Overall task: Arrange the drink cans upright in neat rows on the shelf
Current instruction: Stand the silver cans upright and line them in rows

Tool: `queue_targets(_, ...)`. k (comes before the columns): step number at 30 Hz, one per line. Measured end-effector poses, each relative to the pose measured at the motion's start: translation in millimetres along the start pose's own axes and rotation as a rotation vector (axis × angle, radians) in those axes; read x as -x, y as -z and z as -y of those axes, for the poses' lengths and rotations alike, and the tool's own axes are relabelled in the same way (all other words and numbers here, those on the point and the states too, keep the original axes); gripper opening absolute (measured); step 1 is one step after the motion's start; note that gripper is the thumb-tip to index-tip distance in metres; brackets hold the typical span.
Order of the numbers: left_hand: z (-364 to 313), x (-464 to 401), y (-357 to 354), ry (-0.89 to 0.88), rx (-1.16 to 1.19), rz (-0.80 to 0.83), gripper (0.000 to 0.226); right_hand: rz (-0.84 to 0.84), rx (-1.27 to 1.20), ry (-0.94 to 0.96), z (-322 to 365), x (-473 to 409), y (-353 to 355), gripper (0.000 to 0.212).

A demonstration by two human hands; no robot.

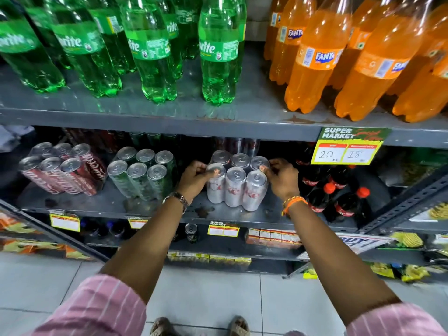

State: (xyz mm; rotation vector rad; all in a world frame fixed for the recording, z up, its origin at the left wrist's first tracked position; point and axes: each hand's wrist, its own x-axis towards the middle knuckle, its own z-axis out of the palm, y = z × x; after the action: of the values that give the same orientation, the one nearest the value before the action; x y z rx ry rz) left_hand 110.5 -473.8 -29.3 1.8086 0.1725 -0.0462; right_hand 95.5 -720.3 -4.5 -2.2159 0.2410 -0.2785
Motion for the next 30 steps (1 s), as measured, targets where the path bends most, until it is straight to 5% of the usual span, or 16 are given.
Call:
queue_targets(15,12,22,-1,0.031,0.065,-0.055,0.052,0.013,0.053,-0.091,-5,-5,-3,0.031)
queue_targets(22,13,25,-2,0.042,0.059,-0.067,0.039,0.014,0.065,-0.080,-5,1,-2,0.026)
queue_targets(27,3,34,2,0.029,-0.004,-0.056,0.049,0.003,-0.023,-0.105,-4,6,0,0.024)
queue_targets(30,-4,44,9,-0.007,-0.068,-0.081,0.031,-0.077,-0.116,-0.123,0,20,3,0.021)
